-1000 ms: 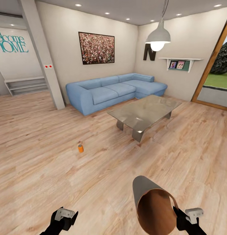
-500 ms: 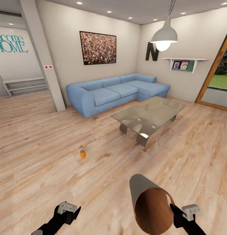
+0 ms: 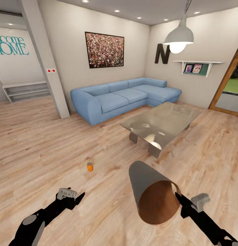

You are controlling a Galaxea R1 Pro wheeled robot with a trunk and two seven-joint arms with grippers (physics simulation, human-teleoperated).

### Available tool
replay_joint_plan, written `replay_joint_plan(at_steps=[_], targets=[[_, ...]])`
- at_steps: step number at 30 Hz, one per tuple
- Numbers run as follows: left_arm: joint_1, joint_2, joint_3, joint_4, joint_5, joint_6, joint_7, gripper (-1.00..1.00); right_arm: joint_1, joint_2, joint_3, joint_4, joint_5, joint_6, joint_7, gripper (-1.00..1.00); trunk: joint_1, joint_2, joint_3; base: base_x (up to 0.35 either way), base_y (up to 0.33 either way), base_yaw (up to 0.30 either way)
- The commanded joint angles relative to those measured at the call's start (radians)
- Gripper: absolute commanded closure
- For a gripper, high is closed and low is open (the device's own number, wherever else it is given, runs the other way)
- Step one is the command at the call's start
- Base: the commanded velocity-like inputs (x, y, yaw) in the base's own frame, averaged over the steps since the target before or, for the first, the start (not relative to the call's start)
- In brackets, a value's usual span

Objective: Put the three can of soda from the living room inside the tash can in the kitchen.

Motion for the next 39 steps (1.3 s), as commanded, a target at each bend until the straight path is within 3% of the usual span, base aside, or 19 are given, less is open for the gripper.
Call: replay_joint_plan(at_steps=[1,3,7,11,16,28,39], targets=[[0.000,-0.001,0.029,-0.008,0.006,-0.011,-0.032,-1.00,0.008,-0.001,-0.027,-0.010,-0.053,0.010,0.044,1.00,0.000,0.000,0.000,0.249,0.199,0.000],[0.001,0.001,0.055,-0.012,0.010,-0.022,-0.077,-1.00,0.017,-0.001,-0.068,-0.004,-0.079,0.010,0.082,1.00,0.000,0.000,0.000,0.245,0.194,0.000],[0.002,0.002,0.073,-0.007,0.008,-0.039,-0.115,-1.00,0.022,-0.006,-0.107,0.037,-0.097,0.007,0.116,1.00,0.000,0.000,0.000,0.220,0.185,0.000],[0.001,0.006,0.081,0.062,0.008,-0.096,-0.132,-1.00,0.024,-0.045,-0.128,0.147,-0.104,-0.055,0.129,1.00,0.000,0.000,0.000,0.211,0.197,-0.020],[-0.001,0.006,0.079,0.123,0.003,-0.124,-0.136,-1.00,0.025,-0.063,-0.134,0.221,-0.105,-0.094,0.132,1.00,0.000,0.000,0.000,0.218,0.202,-0.058],[-0.007,0.005,0.073,0.268,0.004,-0.172,-0.140,-1.00,0.024,-0.067,-0.134,0.266,-0.105,-0.101,0.120,1.00,0.000,0.000,0.000,0.238,0.195,-0.012],[-0.008,0.005,0.074,0.287,0.006,-0.171,-0.140,-1.00,0.024,-0.066,-0.127,0.272,-0.106,-0.099,0.117,1.00,0.000,0.000,0.007,0.233,0.221,-0.106]])
